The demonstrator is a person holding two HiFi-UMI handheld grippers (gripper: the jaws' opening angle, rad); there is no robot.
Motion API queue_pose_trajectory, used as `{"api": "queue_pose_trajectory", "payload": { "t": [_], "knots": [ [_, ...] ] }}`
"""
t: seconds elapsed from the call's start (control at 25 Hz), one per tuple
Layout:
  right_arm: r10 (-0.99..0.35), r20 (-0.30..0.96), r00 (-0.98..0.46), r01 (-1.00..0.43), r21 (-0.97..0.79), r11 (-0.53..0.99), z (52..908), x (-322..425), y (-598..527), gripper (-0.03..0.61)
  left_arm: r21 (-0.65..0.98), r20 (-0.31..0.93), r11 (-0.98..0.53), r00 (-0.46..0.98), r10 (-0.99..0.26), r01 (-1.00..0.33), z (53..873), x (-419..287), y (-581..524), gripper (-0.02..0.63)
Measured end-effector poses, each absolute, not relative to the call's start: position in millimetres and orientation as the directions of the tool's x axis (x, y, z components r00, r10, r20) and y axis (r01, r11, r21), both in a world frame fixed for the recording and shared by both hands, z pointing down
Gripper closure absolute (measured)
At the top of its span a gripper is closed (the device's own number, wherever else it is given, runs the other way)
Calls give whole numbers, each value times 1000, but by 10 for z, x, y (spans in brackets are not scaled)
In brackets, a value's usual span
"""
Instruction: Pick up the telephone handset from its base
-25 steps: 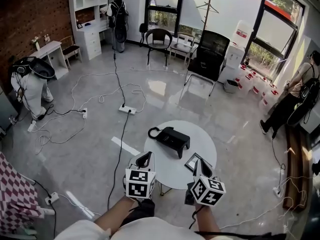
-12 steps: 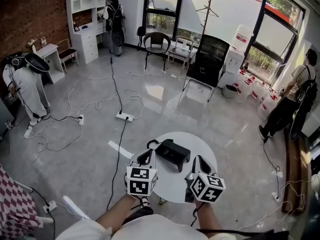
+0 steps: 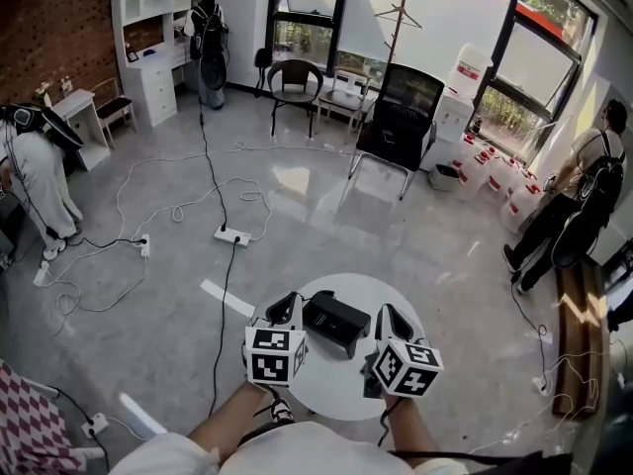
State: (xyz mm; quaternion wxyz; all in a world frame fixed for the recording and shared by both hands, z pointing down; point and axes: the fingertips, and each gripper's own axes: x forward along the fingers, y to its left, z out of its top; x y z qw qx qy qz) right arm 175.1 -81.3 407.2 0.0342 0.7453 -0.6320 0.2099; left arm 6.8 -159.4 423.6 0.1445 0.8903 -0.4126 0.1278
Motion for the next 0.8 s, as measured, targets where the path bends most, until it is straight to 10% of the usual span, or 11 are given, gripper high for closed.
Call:
{"api": "queue_pose_trajectory", "payload": {
  "t": [0.8],
  "knots": [
    [-860,493,130,-940,-214,-265,4515,1988,-1083,554,173,500,-636,623,-601,-752,4814,206,-2101,606]
  ]
}}
